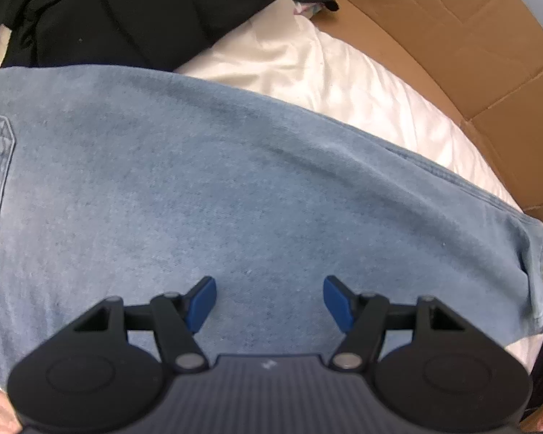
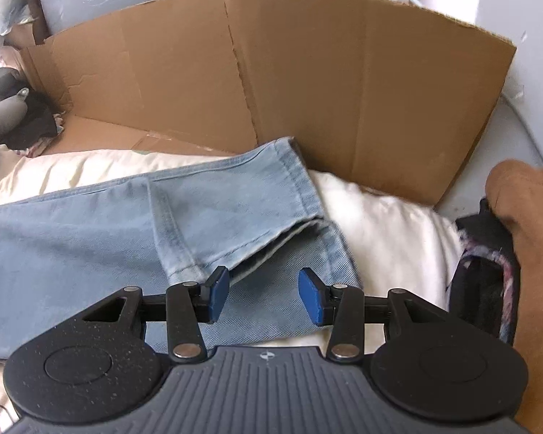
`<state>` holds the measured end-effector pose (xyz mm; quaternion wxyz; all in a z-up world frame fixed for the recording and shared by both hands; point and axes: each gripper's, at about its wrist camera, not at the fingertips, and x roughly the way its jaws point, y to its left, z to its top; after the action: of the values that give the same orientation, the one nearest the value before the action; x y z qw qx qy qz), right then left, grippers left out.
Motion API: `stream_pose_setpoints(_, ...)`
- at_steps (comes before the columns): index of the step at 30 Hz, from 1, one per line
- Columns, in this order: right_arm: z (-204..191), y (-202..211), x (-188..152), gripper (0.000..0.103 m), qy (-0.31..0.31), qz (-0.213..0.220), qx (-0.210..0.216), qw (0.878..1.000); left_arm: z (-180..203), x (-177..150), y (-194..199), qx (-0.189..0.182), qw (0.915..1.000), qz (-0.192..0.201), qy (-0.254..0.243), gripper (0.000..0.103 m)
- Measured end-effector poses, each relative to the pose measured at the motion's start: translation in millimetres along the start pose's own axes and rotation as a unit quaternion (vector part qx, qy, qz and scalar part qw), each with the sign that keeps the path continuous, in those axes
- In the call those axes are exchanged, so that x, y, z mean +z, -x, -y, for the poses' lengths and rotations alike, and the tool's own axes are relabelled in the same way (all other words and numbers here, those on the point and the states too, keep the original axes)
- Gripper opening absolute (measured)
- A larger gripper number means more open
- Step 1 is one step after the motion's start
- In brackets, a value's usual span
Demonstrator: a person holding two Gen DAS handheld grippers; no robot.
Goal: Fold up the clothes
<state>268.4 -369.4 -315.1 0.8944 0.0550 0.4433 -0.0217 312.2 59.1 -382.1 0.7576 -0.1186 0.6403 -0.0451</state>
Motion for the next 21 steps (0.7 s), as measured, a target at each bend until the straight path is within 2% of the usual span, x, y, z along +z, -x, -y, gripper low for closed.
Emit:
stream_pose_setpoints(5,-12,3,-9,0.066,-0.009,-0.012,0.028,1.000,-3,-7,11,0.001,1.0000,0.001,0.001,0.068)
stream_pose_setpoints(10,-26,-19,-19,0.066,-0.026,-0.030,0.024,0.999,-4,-15,12,0.019,0.9998,-0.001,-0.011,0.068)
stream_pose_setpoints(13,-38,-29,-22,0.065,0.000,-0.032,0.029,0.999,-2,-18,13,0.017,0.9998,-0.001,-0.008,0.068)
stream_pose_setpoints(16,-44,-34,-15,0.060,0.015,-0.028,0.036,0.999,2,-18,13,0.020,0.9997,0.000,-0.014,0.068)
stream_pose_setpoints(21,-37,-34,1,0.040,0.001,-0.009,0.040,0.999,8,-15,14,0.024,0.9996,0.003,-0.017,0.068)
